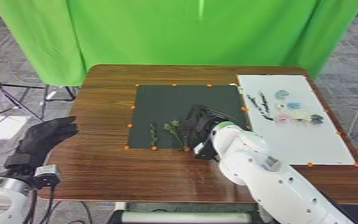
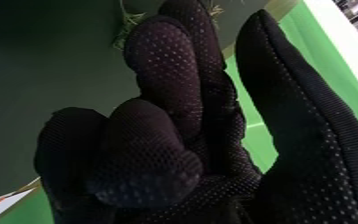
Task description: Arrange flowers
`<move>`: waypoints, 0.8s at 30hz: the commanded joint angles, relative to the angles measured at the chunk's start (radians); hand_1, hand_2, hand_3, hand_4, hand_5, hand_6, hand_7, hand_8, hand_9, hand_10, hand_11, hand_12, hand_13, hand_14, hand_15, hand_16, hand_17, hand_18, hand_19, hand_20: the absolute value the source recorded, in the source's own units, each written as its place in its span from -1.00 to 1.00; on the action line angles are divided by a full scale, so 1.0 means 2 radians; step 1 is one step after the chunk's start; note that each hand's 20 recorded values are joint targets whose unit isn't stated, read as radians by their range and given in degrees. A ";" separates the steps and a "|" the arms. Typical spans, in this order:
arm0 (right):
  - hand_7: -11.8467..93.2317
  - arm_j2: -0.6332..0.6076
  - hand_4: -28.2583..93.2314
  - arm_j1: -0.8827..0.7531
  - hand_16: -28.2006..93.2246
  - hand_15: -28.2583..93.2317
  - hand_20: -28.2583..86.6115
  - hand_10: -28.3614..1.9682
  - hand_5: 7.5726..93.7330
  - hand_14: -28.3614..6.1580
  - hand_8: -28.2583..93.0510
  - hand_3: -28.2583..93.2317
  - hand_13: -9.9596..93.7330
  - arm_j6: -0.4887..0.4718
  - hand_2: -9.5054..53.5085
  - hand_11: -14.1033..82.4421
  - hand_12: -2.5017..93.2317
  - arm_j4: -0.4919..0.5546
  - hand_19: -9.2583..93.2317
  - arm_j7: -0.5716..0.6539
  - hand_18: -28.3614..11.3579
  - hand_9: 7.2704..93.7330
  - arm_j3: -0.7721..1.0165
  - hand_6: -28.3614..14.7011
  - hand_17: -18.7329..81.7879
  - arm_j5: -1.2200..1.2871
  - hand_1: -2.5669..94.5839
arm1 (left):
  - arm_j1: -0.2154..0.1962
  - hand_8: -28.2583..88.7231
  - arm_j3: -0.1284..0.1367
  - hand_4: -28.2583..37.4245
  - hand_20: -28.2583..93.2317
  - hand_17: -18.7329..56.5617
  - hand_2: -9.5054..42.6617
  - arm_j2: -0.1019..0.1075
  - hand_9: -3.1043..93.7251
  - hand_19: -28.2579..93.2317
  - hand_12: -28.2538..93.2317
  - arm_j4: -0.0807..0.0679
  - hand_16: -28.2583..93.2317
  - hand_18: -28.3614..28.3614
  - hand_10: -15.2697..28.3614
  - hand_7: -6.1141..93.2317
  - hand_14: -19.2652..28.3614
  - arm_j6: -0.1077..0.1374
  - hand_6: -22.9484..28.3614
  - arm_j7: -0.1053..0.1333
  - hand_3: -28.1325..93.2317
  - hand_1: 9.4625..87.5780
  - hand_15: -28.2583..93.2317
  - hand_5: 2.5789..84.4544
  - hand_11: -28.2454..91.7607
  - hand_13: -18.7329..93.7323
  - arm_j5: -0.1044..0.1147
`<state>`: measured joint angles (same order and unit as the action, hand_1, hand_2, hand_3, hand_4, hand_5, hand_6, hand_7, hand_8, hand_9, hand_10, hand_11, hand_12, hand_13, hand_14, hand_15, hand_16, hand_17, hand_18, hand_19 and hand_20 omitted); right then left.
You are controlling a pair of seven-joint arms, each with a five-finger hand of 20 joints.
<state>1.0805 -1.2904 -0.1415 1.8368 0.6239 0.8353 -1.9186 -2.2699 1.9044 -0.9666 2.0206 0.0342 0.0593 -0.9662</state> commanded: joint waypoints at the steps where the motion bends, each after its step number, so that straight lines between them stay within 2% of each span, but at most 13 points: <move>1: -0.12 -0.010 -0.66 0.002 -0.12 0.51 0.33 0.02 0.77 0.42 -0.64 0.43 1.00 0.019 -0.73 0.11 -0.37 0.019 1.00 -0.011 -0.04 0.99 0.017 0.15 0.86 -0.024 -0.13 | -0.004 -0.61 0.000 -0.71 -0.23 -0.45 -0.72 0.000 -0.01 -0.33 -0.28 0.000 -0.46 0.56 0.33 -0.62 0.60 -0.005 0.10 -0.003 0.50 -0.60 -0.17 0.08 -0.15 -0.05 0.000; 4: -0.12 -0.026 -0.66 0.000 -0.11 0.50 0.32 0.02 0.75 0.42 -0.64 0.43 1.00 0.035 -0.72 0.11 -0.36 0.031 1.00 -0.016 -0.04 0.98 0.037 0.15 0.86 -0.043 -0.15 | -0.002 -0.61 -0.002 -0.71 -0.23 -0.44 -0.72 0.000 -0.01 -0.33 -0.28 -0.001 -0.46 0.56 0.33 -0.62 0.60 -0.008 0.10 -0.004 0.50 -0.60 -0.17 0.08 -0.16 -0.05 -0.001; 8: -0.13 -0.048 -0.66 0.010 -0.05 0.41 0.31 -0.01 0.67 0.41 -0.64 0.44 1.00 0.095 -0.71 0.10 -0.35 0.011 1.00 -0.018 -0.08 0.91 0.050 0.14 0.79 -0.092 -0.18 | -0.008 -0.61 0.003 -0.71 -0.23 -0.44 -0.72 -0.002 -0.01 -0.33 -0.28 0.001 -0.46 0.56 0.33 -0.62 0.60 -0.004 0.10 -0.002 0.50 -0.60 -0.17 0.08 -0.16 -0.06 0.000; 12: -0.20 -0.058 -0.66 0.028 0.07 0.30 0.32 -0.08 0.58 0.42 -0.65 0.45 1.00 0.095 -0.79 0.00 -0.36 -0.022 1.00 -0.006 -0.10 0.82 0.069 0.15 0.73 -0.106 -0.21 | -0.009 -0.61 0.003 -0.72 -0.23 -0.44 -0.72 -0.003 -0.01 -0.33 -0.28 0.001 -0.46 0.56 0.34 -0.62 0.60 -0.006 0.10 -0.005 0.50 -0.60 -0.17 0.08 -0.16 -0.05 0.000; 15: -0.24 -0.061 -0.66 0.050 0.08 0.30 0.32 -0.09 0.54 0.41 -0.64 0.46 0.99 0.066 -0.86 -0.06 -0.37 -0.050 1.00 0.009 -0.09 0.79 0.072 0.14 0.73 -0.112 -0.23 | -0.008 -0.61 0.002 -0.72 -0.23 -0.44 -0.72 -0.003 -0.01 -0.33 -0.28 0.001 -0.46 0.56 0.33 -0.62 0.60 -0.006 0.10 -0.005 0.50 -0.60 -0.17 0.08 -0.16 -0.05 0.000; 20: -0.37 -0.063 -0.67 0.083 0.09 0.30 0.32 -0.20 0.44 0.41 -0.63 0.46 0.97 0.012 -0.94 -0.28 -0.42 -0.095 1.00 0.030 -0.09 0.68 0.075 0.16 0.71 -0.112 -0.25 | -0.007 -0.61 0.002 -0.71 -0.23 -0.44 -0.72 -0.003 -0.01 -0.33 -0.28 0.002 -0.46 0.56 0.33 -0.62 0.60 -0.010 0.10 -0.009 0.50 -0.60 -0.17 0.08 -0.16 -0.05 -0.002; 24: -0.48 -0.068 -0.67 0.091 0.08 0.29 0.31 -0.28 0.34 0.42 -0.62 0.47 0.95 -0.008 -0.98 -0.43 -0.48 -0.116 1.00 0.038 -0.09 0.53 0.082 0.22 0.69 -0.114 -0.25 | -0.009 -0.61 0.005 -0.71 -0.22 -0.45 -0.72 -0.004 -0.01 -0.33 -0.28 0.003 -0.46 0.56 0.34 -0.62 0.60 -0.010 0.10 -0.011 0.50 -0.60 -0.17 0.07 -0.16 -0.06 -0.001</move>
<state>0.9725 -1.1537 -0.1326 1.6531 0.6696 0.9660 -2.1392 -2.2741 1.9054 -0.9676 2.0211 0.0297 0.0533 -0.9662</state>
